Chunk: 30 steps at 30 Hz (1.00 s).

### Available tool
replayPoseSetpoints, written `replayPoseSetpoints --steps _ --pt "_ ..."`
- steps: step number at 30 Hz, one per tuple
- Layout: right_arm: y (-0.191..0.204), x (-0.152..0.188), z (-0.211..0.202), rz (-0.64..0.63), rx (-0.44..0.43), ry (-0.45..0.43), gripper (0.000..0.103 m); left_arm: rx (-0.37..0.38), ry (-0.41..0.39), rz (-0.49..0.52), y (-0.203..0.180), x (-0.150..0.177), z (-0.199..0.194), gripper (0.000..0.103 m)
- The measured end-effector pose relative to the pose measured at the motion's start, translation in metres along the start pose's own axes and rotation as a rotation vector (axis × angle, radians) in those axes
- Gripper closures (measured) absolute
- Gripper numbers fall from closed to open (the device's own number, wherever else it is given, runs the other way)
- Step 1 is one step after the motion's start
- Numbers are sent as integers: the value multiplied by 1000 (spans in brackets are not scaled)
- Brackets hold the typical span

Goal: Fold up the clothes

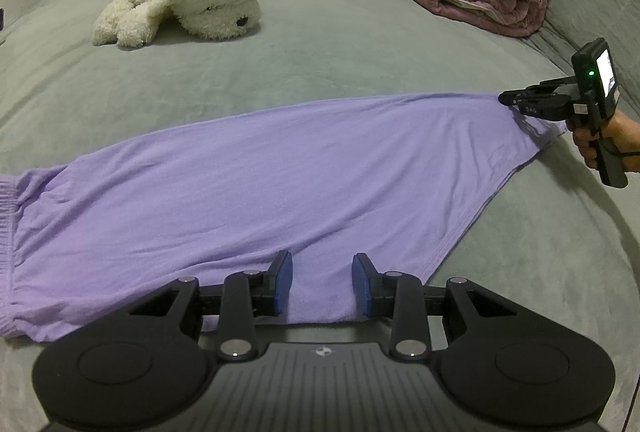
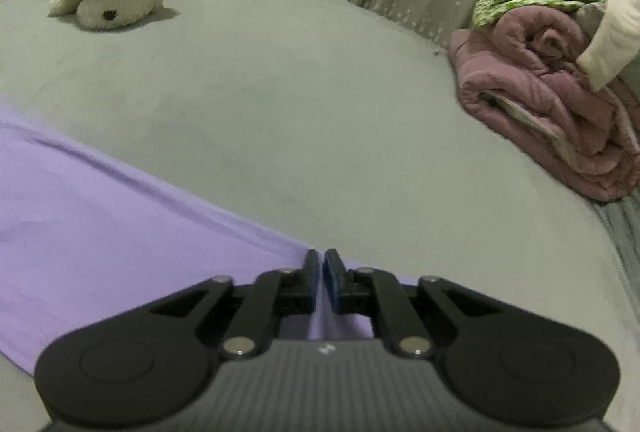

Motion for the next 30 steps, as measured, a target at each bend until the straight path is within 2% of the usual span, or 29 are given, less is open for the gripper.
replayPoseSetpoints --steps 2,7,12,16,20,23,27,28,29,30 --pt "-11 -2 -11 26 42 -31 71 0 -4 -9 1 -1 -1 71" --pt "-56 12 -50 220 144 -71 70 -4 -19 -36 5 -4 -4 71" --pt "-97 53 -74 434 208 -25 71 -2 -14 -24 3 -2 -3 71" --pt "-111 61 -75 399 251 4 71 -6 -7 -17 2 -1 -1 71" --pt "-110 41 -56 323 222 7 71 -9 -5 -12 2 0 1 71" --pt "-97 30 -30 228 180 41 71 -11 -8 -2 1 1 2 71" --pt "-78 30 3 161 135 91 75 -11 -9 4 1 1 3 71" --pt "-74 31 10 159 128 98 81 -11 -9 7 1 2 3 71" --pt "-72 31 12 168 116 91 97 -11 -9 10 1 2 3 71" --pt "-70 31 13 173 108 87 98 -11 -9 13 0 1 3 71"
Point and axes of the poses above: each gripper's, at about its wrist camera, not at the fingertips, and z roughly the way its jaws point, y to its left, x to its underside, the point moved 3 cm from there along z, roughly the way its jaws point, and after that the axes turned 9 degrees about -y, right-handed, at the moved point
